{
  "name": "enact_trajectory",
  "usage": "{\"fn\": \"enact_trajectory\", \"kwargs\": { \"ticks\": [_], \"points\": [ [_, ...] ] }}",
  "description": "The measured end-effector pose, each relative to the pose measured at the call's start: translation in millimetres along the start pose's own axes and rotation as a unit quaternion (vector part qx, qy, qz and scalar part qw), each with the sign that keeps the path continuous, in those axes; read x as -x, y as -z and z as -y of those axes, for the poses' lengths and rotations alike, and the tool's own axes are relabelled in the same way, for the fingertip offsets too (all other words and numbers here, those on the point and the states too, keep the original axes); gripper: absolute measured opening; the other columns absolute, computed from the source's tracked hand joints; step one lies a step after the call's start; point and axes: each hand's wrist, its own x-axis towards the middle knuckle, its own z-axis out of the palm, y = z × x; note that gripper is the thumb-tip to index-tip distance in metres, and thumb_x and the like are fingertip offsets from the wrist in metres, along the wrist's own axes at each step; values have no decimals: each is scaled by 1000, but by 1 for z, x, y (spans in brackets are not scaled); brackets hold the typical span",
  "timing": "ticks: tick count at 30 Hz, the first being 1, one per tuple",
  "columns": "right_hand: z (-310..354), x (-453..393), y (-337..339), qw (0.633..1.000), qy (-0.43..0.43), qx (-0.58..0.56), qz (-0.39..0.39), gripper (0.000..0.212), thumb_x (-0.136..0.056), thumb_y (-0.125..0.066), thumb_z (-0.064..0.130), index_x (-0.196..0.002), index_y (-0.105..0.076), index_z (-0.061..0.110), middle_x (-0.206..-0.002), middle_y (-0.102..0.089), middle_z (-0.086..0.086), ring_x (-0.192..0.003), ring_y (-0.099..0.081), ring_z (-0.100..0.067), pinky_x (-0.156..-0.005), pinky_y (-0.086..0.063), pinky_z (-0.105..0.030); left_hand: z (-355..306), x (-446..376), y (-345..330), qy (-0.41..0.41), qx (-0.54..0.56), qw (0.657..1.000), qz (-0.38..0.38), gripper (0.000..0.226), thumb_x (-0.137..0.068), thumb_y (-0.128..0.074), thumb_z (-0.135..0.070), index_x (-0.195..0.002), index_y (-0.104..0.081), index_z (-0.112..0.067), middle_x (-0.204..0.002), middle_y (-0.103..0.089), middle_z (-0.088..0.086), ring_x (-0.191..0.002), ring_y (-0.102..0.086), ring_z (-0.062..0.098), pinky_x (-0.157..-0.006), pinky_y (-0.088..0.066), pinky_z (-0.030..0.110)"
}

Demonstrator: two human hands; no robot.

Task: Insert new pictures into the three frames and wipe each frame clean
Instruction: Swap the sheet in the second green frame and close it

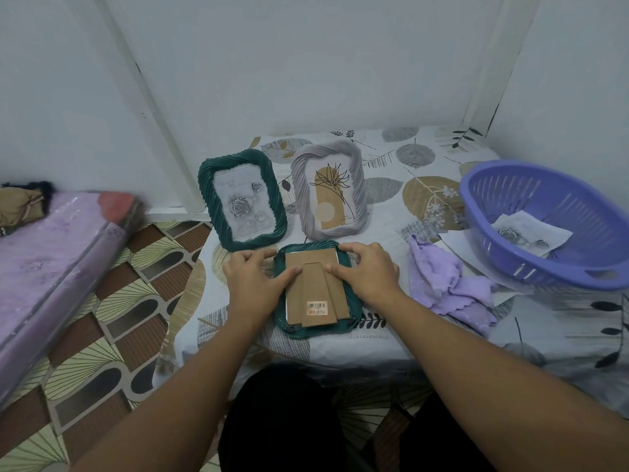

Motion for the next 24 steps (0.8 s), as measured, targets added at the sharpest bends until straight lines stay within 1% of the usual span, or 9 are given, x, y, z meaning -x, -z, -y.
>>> {"fn": "enact_trajectory", "kwargs": {
  "ticks": [4, 10, 16, 19, 24],
  "points": [
    [0, 0, 0, 1000, -2, -2, 0, 61, -77, -74, 68, -131, -65, 41, -118, -58, 0, -115, -57, -23, -97, -44, -39, -1, 0, 0, -12, -15, 1000, 2, 61, -74, -79, -62, -123, -73, -25, -113, -42, -3, -119, -36, 23, -102, -28, 28],
    [0, 0, 0, 1000, -2, 2, 0, 61, -77, -73, 68, -131, -65, 41, -119, -58, 0, -115, -57, -23, -97, -44, -39, 2, -1, -1, -28, -44, 999, -4, 57, -76, -74, -67, -117, -77, -27, -112, -43, -5, -119, -38, 22, -98, -20, 23],
    [1, -1, 1, 1000, -3, 4, 4, 60, -78, -73, 68, -131, -65, 40, -120, -58, 0, -116, -56, -23, -97, -45, -40, 3, -3, -2, -15, -35, 999, 18, 56, -76, -75, -65, -118, -77, -27, -114, -41, -6, -120, -35, 22, -102, -23, 24],
    [1, -1, 1, 1000, -5, 3, 5, 60, -78, -74, 67, -131, -65, 40, -120, -58, 0, -116, -56, -23, -98, -45, -42, 4, -5, -2, -14, -21, 999, 35, 53, -77, -75, -63, -118, -77, -30, -115, -43, -4, -118, -34, 20, -101, -23, 24],
    [2, 0, 1, 1000, -6, 5, 5, 60, -78, -74, 67, -131, -65, 40, -120, -58, 0, -117, -56, -23, -97, -45, -41, 3, -4, -2, -24, -18, 999, 23, 48, -77, -77, -61, -116, -77, -33, -113, -45, -3, -118, -36, 22, -100, -23, 24]
  ]
}}
